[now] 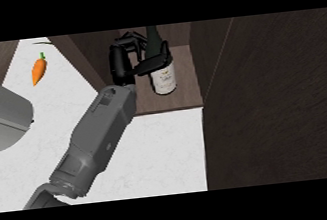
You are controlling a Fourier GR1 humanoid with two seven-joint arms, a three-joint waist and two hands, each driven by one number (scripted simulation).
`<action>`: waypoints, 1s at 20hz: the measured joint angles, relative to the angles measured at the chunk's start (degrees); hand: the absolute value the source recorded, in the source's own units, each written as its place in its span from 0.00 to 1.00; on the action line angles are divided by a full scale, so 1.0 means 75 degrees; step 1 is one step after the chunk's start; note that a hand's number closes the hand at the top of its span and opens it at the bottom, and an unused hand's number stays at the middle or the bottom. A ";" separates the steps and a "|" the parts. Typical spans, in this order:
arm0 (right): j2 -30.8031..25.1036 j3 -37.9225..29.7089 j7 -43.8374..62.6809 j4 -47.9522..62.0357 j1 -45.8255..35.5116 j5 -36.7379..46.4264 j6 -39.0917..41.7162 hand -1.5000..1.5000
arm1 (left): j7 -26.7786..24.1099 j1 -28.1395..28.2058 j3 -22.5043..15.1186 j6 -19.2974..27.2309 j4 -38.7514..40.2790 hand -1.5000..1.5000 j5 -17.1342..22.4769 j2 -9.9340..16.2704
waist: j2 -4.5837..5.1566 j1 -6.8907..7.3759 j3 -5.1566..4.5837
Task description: Pick up the wine, place it into the cabinet and close the cabinet
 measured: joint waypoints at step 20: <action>0.0101 0.0284 -0.0016 0.0123 -0.0287 0.0035 -0.0131 0.00 | -0.0692 -0.0898 0.1123 -0.0865 0.1628 1.00 0.0743 -0.0041 | 0.0000 -0.0175 0.0052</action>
